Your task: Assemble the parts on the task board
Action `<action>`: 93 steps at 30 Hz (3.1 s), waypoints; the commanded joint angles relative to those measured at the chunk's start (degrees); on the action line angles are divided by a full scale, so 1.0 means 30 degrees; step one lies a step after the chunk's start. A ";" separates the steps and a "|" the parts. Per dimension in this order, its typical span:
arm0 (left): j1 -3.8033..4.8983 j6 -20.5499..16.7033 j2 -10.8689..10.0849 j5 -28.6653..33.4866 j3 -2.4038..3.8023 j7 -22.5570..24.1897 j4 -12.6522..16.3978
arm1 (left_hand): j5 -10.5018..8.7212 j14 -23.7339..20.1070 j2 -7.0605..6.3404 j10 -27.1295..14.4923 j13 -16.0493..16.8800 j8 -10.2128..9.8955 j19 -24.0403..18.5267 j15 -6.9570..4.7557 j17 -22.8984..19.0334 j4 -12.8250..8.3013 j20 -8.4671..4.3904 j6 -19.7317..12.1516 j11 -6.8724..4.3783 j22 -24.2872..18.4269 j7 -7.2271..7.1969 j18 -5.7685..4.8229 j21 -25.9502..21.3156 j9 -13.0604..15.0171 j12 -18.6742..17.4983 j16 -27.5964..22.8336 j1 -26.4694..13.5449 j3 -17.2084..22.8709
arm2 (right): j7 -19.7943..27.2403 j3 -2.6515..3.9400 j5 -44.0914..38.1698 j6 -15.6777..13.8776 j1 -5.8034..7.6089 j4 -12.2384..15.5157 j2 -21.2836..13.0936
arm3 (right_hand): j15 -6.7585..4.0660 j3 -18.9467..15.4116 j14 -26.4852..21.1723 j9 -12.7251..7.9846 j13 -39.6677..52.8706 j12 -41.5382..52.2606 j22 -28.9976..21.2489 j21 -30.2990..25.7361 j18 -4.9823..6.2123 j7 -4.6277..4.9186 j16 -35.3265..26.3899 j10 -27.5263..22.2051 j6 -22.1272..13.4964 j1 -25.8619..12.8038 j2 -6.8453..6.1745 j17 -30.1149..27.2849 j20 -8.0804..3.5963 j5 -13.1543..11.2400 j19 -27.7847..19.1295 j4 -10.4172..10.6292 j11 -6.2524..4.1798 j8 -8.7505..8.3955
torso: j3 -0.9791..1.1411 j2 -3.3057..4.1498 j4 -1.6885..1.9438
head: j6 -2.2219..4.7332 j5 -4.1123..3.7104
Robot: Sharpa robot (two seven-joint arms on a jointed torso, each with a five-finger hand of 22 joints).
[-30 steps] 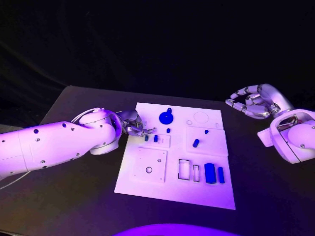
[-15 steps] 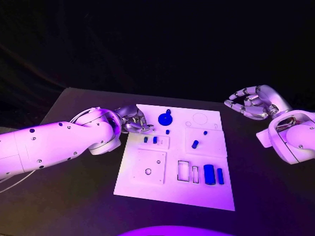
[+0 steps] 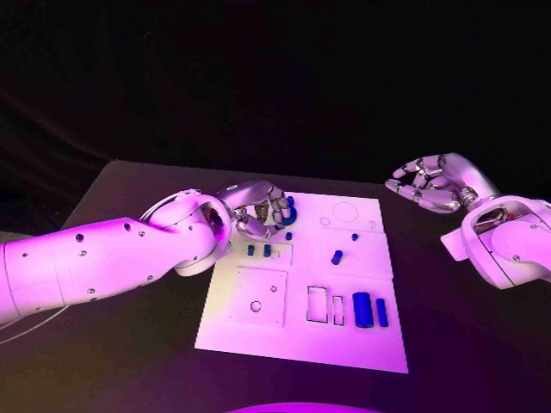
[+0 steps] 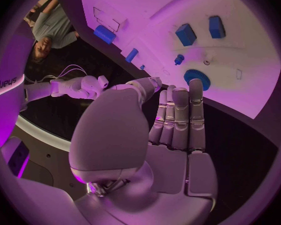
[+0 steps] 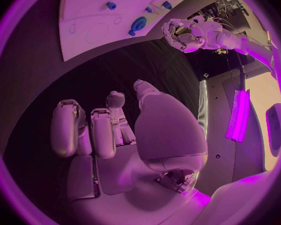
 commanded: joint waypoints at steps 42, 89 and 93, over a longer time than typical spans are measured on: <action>0.0789 0.5985 0.3886 -0.5617 -0.0468 -0.1580 -0.3641 | -0.0111 0.2369 0.0089 0.0040 -0.3191 -0.1535 0.4039 -0.0065 0.1019 -0.0130 -0.0055 0.1185 0.0056 0.4914 -0.0358 -0.0758 0.4757 -0.1705 -0.2815 0.3614 0.0244 -0.0207 | 0.0725 -0.0035 0.0085 0.0267 -0.0177 -0.0116 0.0307 | -0.0108 -0.0014 -0.0034 0.0025 -0.3690 -0.3479 -0.0310 -0.3164 0.0825 -0.0049 -0.1814 -0.1313 -0.0117 0.0240 -0.0086 -0.2170 -0.0030 0.0158 -0.1383 0.0002 -0.0009 0.0127 | 0.0007 0.0028 0.0017 | -0.0074 -0.0154; 0.0704 0.5682 0.4336 -0.5385 -0.0669 -0.0950 -0.4371 | -0.0271 0.4032 0.1018 0.3351 -0.3649 -0.2230 0.6175 -0.0468 0.2503 -0.1581 -0.0450 0.3326 -0.0437 0.7745 -0.0263 -0.1364 0.7419 -0.1956 -0.3047 0.5619 0.1259 0.0892 | 0.0770 -0.0035 0.0085 0.0173 -0.0197 -0.0062 0.0340 | -0.0120 -0.0006 -0.0021 0.0039 -0.3830 -0.3541 -0.0335 -0.3218 0.0822 -0.0064 -0.1875 -0.1216 -0.0066 0.0170 -0.0027 -0.2182 -0.0037 0.0169 -0.1345 0.0025 -0.0022 0.0170 | 0.0021 0.0005 0.0024 | -0.0200 -0.0236; 0.0691 0.5197 0.4211 -0.5220 -0.0659 -0.0747 -0.4132 | -0.0270 0.4061 0.1009 0.3472 -0.3671 -0.2265 0.6248 -0.0464 0.2490 -0.1615 -0.0446 0.3434 -0.0428 0.7837 -0.0252 -0.1384 0.7506 -0.1950 -0.3134 0.5645 0.1195 0.0892 | 0.0789 -0.0035 0.0085 0.0146 -0.0197 -0.0067 0.0339 | -0.0120 -0.0006 -0.0021 0.0039 -0.3830 -0.3541 -0.0335 -0.3218 0.0822 -0.0064 -0.1875 -0.1216 -0.0066 0.0170 -0.0027 -0.2182 -0.0037 0.0169 -0.1345 0.0025 -0.0022 0.0170 | 0.0018 0.0009 0.0022 | -0.0137 -0.0234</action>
